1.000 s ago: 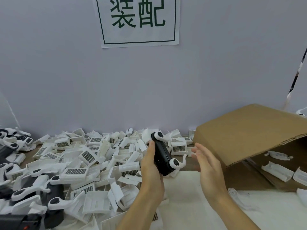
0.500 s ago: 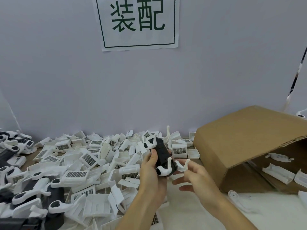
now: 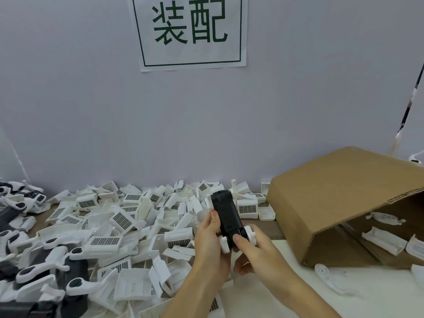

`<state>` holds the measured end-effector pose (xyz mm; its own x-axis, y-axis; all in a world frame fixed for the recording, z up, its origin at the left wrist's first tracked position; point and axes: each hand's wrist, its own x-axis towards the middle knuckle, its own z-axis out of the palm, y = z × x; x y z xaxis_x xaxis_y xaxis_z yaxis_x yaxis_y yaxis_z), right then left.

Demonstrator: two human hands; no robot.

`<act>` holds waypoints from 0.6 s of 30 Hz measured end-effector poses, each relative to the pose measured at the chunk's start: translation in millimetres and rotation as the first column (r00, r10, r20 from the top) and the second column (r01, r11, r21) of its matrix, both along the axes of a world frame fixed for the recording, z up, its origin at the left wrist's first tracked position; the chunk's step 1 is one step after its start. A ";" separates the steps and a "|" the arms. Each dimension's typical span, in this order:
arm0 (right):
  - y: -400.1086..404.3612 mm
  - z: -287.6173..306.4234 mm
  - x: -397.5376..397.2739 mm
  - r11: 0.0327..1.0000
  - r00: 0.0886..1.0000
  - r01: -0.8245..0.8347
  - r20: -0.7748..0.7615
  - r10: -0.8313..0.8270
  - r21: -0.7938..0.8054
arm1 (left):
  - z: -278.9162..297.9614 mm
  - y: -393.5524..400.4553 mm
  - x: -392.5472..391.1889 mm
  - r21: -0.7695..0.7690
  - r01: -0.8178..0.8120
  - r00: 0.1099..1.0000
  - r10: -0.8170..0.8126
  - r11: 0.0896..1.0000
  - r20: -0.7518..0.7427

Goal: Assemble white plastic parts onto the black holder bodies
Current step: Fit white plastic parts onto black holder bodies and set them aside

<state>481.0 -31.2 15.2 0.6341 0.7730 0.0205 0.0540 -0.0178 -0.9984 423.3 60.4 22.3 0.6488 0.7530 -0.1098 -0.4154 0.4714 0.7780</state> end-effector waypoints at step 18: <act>-2.6 -1.1 2.3 1.000 1.000 -0.022 0.001 0.022 -0.010 | 0.0 -1.4 -1.2 0.134 0.009 0.999 -0.003 0.991 -0.048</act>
<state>483.4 -33.8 14.1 0.6168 0.7870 0.0134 0.0552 -0.0263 -0.9981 422.2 59.1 22.3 0.6496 0.7593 -0.0389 -0.3737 0.3635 0.8534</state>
